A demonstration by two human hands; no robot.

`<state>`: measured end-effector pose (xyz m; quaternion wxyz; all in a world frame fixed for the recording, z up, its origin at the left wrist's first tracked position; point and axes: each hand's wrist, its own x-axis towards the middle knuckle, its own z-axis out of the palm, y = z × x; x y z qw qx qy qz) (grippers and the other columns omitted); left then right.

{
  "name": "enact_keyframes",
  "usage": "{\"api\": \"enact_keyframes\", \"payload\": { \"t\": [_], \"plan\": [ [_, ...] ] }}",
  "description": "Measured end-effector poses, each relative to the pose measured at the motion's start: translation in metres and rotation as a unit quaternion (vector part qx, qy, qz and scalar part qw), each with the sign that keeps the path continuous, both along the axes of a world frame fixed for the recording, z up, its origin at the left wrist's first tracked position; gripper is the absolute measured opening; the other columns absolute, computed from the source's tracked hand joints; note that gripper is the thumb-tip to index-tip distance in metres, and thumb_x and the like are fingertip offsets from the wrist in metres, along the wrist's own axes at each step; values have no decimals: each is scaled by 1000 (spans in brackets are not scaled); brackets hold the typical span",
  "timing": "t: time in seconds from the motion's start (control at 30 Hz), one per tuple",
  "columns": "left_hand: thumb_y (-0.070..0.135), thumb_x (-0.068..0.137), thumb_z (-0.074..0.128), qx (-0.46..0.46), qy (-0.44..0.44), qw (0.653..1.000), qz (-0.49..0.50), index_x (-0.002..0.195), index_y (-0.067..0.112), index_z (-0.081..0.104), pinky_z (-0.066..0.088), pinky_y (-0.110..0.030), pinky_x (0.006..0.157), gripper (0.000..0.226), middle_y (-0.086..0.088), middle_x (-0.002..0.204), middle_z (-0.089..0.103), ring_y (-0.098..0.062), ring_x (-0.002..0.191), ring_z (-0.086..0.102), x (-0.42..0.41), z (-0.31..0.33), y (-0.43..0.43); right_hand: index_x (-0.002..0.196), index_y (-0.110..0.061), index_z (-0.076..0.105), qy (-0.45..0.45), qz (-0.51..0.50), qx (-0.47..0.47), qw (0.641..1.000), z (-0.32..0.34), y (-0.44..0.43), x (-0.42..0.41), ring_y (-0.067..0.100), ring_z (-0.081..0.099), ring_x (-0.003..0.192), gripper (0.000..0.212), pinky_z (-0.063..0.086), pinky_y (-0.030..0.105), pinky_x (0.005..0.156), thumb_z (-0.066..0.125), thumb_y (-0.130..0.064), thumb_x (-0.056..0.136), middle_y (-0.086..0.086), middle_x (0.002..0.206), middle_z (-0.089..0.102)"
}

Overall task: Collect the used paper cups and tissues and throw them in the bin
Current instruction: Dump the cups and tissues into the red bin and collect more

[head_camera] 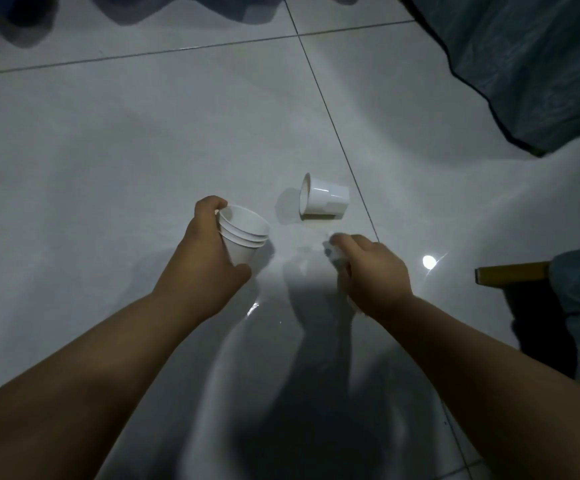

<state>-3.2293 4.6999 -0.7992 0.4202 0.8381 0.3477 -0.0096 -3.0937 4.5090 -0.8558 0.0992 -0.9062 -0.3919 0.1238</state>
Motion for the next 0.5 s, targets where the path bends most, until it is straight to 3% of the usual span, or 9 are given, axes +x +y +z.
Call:
{"api": "enact_keyframes", "payload": {
  "t": [0.13, 0.2, 0.27, 0.4, 0.5],
  "plan": [
    [4, 72, 72, 5, 6, 1000, 4, 133, 28, 24, 40, -29, 75, 82, 0, 117, 48, -23, 94, 53, 0, 2, 5, 147, -33, 30, -10, -51, 39, 998, 32, 23, 25, 25, 55, 85, 63, 43, 28, 66, 53, -21, 89, 7, 126, 47],
    [4, 72, 73, 7, 5, 1000, 9, 134, 27, 24, 41, -30, 76, 82, 1, 118, 46, -23, 96, 53, 0, 3, 8, 148, -42, 19, -19, -53, -2, 998, 44, 39, 36, 24, 54, 84, 70, 40, 25, 66, 57, -35, 90, 7, 136, 35],
    [4, 73, 73, 6, 1, 1000, 12, 135, 25, 23, 42, -30, 76, 83, 3, 118, 45, -22, 97, 53, -1, 4, 10, 148, -46, 14, -41, -22, -66, 997, 48, 58, 41, 29, 58, 95, 75, 44, 28, 69, 59, -47, 88, 12, 146, 24],
    [3, 74, 74, 3, -1, 1000, 10, 135, 25, 24, 41, -28, 78, 82, 6, 116, 43, -19, 98, 52, -4, 3, 14, 145, -39, 24, -52, 13, -140, 989, 41, 87, 47, 35, 55, 108, 68, 46, 33, 74, 61, -49, 88, 14, 156, 8],
    [3, 73, 74, -5, -4, 1000, 14, 133, 25, 26, 43, -28, 78, 80, 7, 113, 43, -18, 96, 53, -6, 2, 15, 136, -30, 37, -44, 21, -149, 988, 31, 90, 51, 35, 54, 111, 56, 45, 35, 76, 62, -44, 88, 11, 154, 20]
  ]
}}
